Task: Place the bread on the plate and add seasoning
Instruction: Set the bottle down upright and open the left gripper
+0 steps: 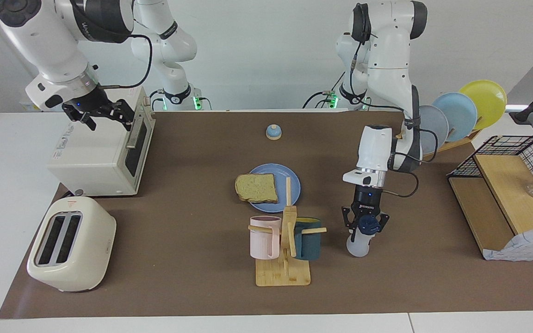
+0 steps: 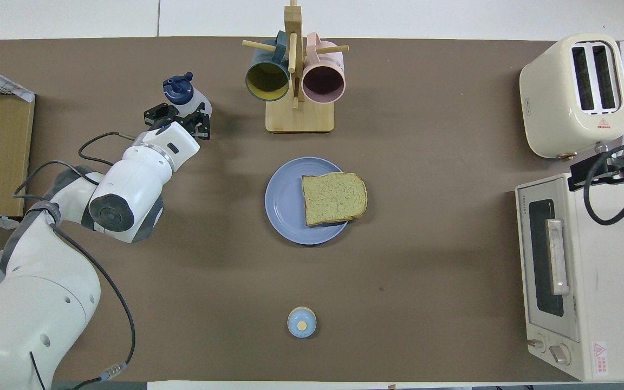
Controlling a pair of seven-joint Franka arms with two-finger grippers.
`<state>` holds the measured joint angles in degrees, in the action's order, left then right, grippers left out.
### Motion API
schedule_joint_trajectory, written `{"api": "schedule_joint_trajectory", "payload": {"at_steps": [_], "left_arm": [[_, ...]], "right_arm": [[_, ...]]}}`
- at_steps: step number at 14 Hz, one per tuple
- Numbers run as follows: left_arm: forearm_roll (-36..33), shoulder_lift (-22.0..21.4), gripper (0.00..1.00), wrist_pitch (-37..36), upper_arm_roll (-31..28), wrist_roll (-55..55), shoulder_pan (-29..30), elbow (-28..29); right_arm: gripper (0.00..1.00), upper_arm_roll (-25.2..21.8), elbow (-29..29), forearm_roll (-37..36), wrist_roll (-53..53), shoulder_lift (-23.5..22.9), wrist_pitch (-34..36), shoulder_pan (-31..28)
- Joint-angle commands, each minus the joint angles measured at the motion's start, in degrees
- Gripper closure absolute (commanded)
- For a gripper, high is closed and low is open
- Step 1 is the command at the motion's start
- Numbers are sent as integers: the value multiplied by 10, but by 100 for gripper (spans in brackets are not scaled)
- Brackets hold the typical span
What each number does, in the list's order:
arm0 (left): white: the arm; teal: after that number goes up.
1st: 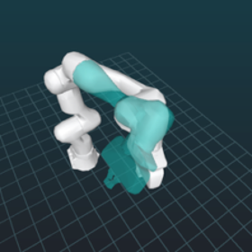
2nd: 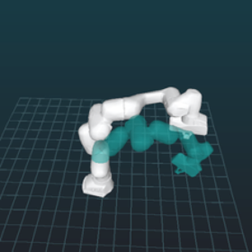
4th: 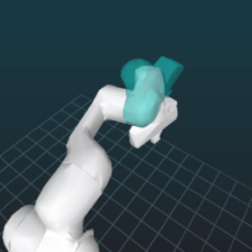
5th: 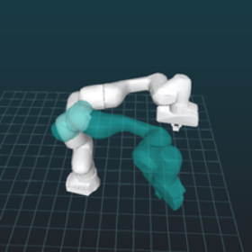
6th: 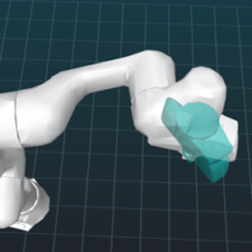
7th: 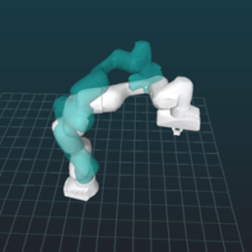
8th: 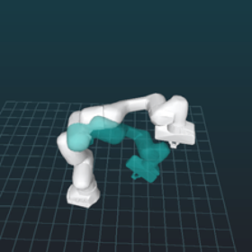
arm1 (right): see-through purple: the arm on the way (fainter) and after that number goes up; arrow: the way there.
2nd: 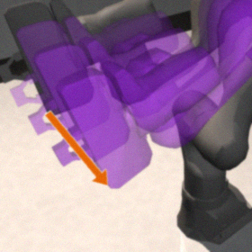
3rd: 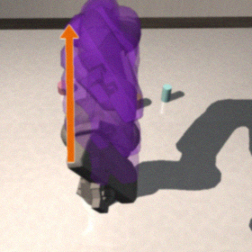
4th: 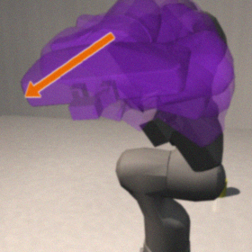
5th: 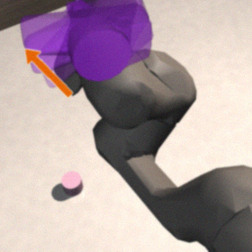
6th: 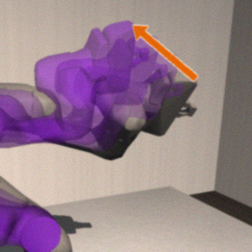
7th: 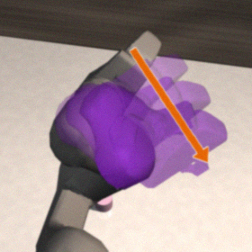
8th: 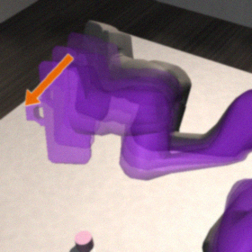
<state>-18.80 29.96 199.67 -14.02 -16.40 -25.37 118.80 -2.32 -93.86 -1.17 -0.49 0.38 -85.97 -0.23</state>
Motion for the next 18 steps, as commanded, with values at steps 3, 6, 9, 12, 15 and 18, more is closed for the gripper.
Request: {"api": "schedule_joint_trajectory", "payload": {"at_steps": [3, 6, 9, 12, 15, 18], "left_arm": [[-6, 17, 35, 12, 4, -3, 10, -8], [-7, 17, 20, 11, 4, -2, 15, -8], [-7, 16, 0, 11, 4, -2, 19, -3], [-7, 16, 0, 11, 4, -2, 20, -1], [-7, 14, 0, 11, 4, 0, 21, 6], [-7, -11, 0, 10, 4, 3, 20, 35]], "right_arm": [[0, 3, -9, -1, -14, 9, -2, -6], [0, 3, -9, -1, -14, 9, -2, -6], [0, 3, -9, -1, -14, 9, -2, -6], [0, 3, -9, -1, -14, 9, -3, -6], [0, 3, -9, -1, -14, 9, -2, -6], [0, 3, -9, -1, -14, 9, -3, -6]]}}
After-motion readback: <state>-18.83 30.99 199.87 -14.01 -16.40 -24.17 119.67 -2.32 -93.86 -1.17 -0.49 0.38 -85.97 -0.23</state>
